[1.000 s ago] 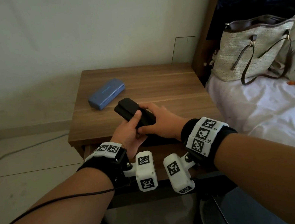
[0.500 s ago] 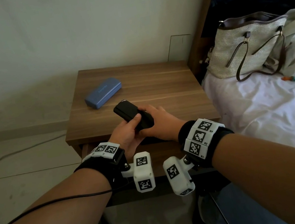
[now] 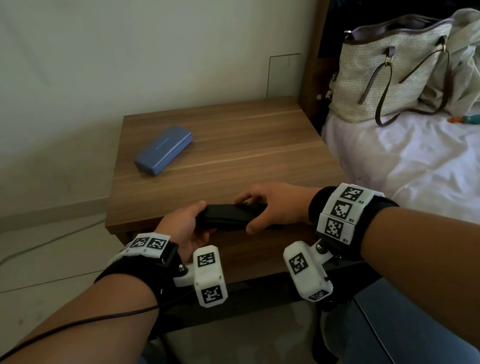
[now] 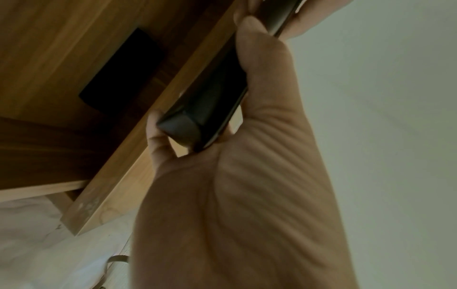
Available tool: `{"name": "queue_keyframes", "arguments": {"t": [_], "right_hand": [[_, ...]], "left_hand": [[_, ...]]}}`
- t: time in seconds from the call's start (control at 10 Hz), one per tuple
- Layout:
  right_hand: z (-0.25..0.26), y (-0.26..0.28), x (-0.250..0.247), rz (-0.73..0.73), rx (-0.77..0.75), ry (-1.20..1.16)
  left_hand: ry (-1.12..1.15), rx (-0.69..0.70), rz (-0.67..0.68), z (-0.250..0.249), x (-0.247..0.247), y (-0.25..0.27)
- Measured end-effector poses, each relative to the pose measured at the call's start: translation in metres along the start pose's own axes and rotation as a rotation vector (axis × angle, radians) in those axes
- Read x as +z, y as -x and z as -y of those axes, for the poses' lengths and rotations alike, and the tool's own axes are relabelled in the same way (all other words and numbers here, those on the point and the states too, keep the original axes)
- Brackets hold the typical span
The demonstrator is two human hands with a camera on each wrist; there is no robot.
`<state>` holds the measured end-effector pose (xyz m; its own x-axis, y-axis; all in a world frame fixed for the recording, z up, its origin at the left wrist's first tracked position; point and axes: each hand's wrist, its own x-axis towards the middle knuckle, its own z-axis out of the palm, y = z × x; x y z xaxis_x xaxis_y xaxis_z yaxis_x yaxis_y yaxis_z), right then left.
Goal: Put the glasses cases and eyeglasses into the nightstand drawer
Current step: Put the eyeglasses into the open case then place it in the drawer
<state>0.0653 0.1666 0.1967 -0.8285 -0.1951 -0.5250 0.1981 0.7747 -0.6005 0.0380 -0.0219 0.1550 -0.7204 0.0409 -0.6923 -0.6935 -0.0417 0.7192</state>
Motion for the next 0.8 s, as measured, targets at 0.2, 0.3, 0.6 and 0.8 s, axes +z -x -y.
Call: {"name": "queue_keyframes", "arguments": {"t": [0.2, 0.3, 0.6, 0.8], "right_hand": [[-0.015, 0.000, 0.002, -0.020, 0.151, -0.017], [-0.027, -0.001, 0.004, -0.013, 0.262, -0.049], [-0.053, -0.016, 0.022, -0.046, 0.418, -0.425], [-0.065, -0.028, 0.023, -0.025, 0.502, -0.587]], "left_hand": [[-0.101, -0.033, -0.084, 0.007, -0.003, -0.002], [-0.142, -0.052, -0.113, 0.009, -0.005, -0.005], [-0.215, -0.151, -0.129, 0.019, 0.005, -0.022], [-0.308, -0.065, -0.094, 0.033, 0.008, -0.040]]}}
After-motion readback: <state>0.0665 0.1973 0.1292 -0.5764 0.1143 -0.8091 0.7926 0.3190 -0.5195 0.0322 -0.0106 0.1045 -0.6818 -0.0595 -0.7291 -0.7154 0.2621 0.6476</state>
